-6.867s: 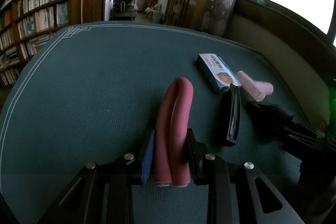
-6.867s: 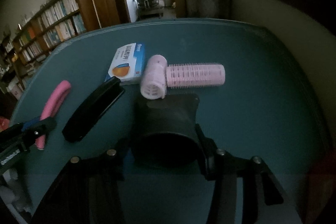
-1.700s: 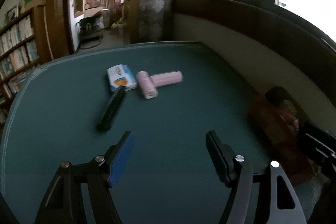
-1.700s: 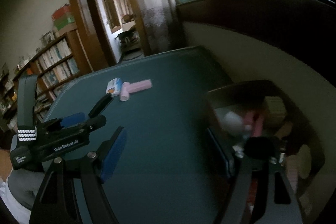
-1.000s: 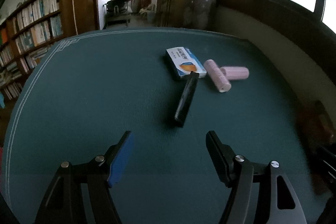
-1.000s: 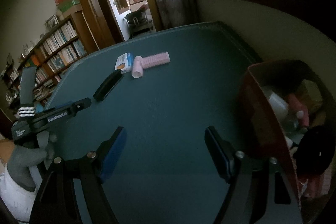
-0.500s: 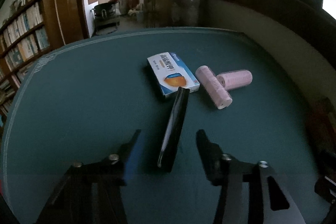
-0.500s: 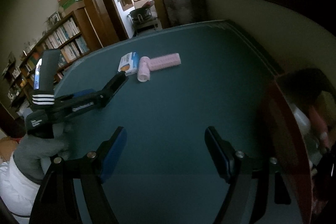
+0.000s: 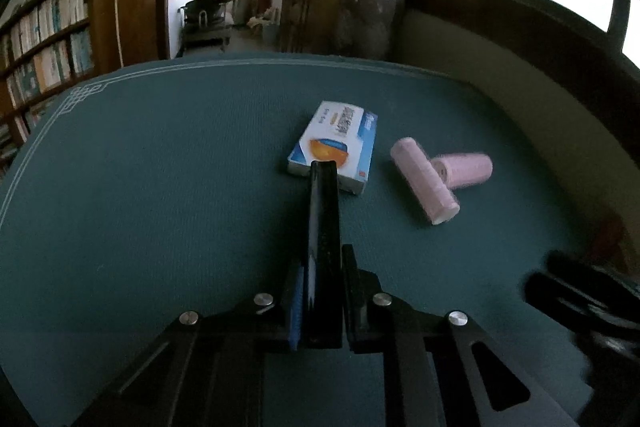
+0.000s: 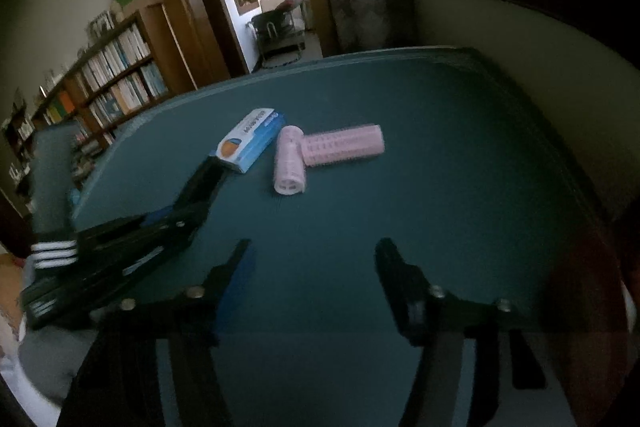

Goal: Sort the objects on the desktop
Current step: 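Grasp the black comb with the left tool while the right tool grasps a pink roller, then carry the black comb and pink roller over the cardboard box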

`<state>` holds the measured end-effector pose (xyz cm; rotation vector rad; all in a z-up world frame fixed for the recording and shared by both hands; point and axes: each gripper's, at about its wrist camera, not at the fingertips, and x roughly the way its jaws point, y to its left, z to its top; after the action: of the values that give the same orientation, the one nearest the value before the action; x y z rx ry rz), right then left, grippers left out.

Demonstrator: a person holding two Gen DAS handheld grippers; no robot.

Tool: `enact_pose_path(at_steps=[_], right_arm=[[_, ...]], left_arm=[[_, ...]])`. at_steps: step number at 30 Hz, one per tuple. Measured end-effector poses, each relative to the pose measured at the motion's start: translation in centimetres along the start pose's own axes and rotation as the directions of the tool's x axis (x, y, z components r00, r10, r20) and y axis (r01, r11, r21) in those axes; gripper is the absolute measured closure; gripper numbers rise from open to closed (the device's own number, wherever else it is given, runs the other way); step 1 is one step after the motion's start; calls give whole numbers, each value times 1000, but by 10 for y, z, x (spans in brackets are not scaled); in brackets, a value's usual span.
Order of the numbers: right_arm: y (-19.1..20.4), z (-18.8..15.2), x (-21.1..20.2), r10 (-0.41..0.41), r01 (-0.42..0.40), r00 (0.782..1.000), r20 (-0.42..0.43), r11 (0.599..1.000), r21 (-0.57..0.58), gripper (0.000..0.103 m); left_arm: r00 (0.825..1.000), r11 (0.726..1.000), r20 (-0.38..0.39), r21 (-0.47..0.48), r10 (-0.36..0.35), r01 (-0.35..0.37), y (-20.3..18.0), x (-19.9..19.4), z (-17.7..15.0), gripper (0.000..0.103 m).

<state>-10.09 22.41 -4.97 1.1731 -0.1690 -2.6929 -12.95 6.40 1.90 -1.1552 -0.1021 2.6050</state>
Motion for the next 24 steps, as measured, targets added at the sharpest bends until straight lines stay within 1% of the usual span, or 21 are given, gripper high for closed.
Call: enact_pose_path(at_steps=[4,9,14,17,18,20,22,24], right_arm=[[6,12,26,-5,4,1000,-25,1000,-12,51],[16,28,52,-14,12,999,-40,999,-38,52],[22,42,75,-45,41,997,-59,997,-59,52],[25,50,82,-69,66,996,-49,995,-77,52],[25,51,83,-73,69,996,-50,995,-79,54],[26,52,85,-81,76,995,-52,993,-91,68],[27,49,81,-70,63,996,-60,993,-103,72],[28,40,73,-56,48,996,-65,992,-115,73]], left_arm=[[1000,1000,23,-14,-16,16,2,-7,2,86],[999,999,40,-43,-18,20,8,-14,4,87],[999,998,27,-59,-21,23,13,-13,4,87],[999,998,21,-50,-27,28,10,-12,3,87],[999,998,20,-49,-27,28,10,-11,3,87],[999,999,18,-46,-27,28,9,-9,4,87],[1000,999,17,-48,-25,25,10,-9,2,87],[1000,998,16,-54,-20,21,11,-8,3,87]])
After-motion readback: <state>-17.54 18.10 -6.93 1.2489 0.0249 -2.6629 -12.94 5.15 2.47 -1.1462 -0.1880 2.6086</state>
